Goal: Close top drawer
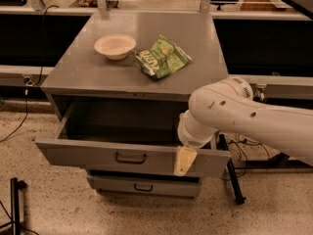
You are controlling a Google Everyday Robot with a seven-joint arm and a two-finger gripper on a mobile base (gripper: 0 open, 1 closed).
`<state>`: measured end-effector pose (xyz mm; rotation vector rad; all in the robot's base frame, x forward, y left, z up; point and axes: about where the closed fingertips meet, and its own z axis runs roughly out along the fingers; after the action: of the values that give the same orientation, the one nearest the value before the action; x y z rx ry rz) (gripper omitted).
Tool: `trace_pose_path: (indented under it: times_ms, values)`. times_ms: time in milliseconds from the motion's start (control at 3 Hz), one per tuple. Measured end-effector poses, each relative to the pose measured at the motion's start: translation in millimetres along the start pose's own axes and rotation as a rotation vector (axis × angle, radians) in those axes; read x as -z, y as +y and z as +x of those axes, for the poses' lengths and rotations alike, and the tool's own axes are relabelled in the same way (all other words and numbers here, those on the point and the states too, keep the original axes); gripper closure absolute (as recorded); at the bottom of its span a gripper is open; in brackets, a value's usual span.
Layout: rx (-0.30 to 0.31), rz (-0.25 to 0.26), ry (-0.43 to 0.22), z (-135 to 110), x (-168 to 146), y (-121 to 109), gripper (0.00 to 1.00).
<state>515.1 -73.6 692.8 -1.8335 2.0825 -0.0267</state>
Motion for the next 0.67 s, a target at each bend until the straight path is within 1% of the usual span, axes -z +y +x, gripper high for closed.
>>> trace_pose_path:
  times_ms: [333,667]
  values:
    - [0.007,0.037,-0.083,-7.9,29.8,-1.6,0.0]
    - [-0.006,0.011,-0.191,-19.9,48.2,22.9,0.16]
